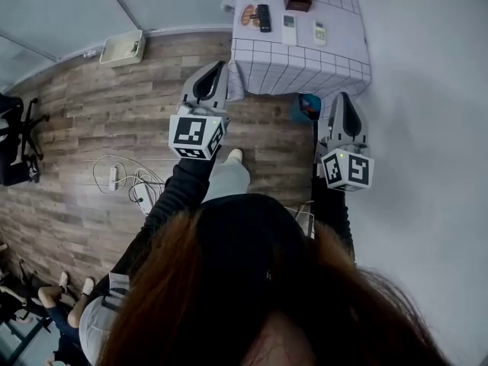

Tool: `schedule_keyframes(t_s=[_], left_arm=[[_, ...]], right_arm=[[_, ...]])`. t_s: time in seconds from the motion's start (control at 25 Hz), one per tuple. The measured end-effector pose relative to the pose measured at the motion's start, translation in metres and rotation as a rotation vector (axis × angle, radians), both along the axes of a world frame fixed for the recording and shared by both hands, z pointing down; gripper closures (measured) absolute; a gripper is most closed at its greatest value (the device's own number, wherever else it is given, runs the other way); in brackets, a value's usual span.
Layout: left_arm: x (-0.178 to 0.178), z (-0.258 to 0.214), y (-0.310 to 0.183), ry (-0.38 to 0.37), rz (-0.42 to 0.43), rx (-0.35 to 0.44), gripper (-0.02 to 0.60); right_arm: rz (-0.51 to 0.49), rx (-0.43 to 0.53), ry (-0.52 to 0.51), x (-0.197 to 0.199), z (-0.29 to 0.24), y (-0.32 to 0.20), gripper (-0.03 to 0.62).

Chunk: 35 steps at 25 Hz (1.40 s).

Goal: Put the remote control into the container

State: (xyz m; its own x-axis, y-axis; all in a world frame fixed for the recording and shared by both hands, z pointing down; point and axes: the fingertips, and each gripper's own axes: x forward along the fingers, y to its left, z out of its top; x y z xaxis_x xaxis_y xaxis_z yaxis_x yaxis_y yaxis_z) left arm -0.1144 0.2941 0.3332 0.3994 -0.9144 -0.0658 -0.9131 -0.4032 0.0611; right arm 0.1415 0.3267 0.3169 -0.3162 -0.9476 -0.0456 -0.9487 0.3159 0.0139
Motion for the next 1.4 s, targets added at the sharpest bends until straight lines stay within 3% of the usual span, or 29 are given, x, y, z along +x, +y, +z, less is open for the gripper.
schedule_keyframes(t_s=[0.36,0.96,1.4], left_arm=[[-0.017,0.004,-0.080,0.007,0.027,-0.019,0.572],[-0.034,0.013,-0.117,0.003,0.004,-0.043,0.572],[-0.034,0.011,-0.169,-0.024,-0.071,-0.024,0.572]], right_arm=[[0.041,-0.037,-0.006,-0.006,0.006,-0.066,0.575],[0.032,-0.051,0.023,-0.014,0.008,-0.114,0.574],[-0.029,-0.030,-0.015,-0.010,0.014,-0.191,0.574]])
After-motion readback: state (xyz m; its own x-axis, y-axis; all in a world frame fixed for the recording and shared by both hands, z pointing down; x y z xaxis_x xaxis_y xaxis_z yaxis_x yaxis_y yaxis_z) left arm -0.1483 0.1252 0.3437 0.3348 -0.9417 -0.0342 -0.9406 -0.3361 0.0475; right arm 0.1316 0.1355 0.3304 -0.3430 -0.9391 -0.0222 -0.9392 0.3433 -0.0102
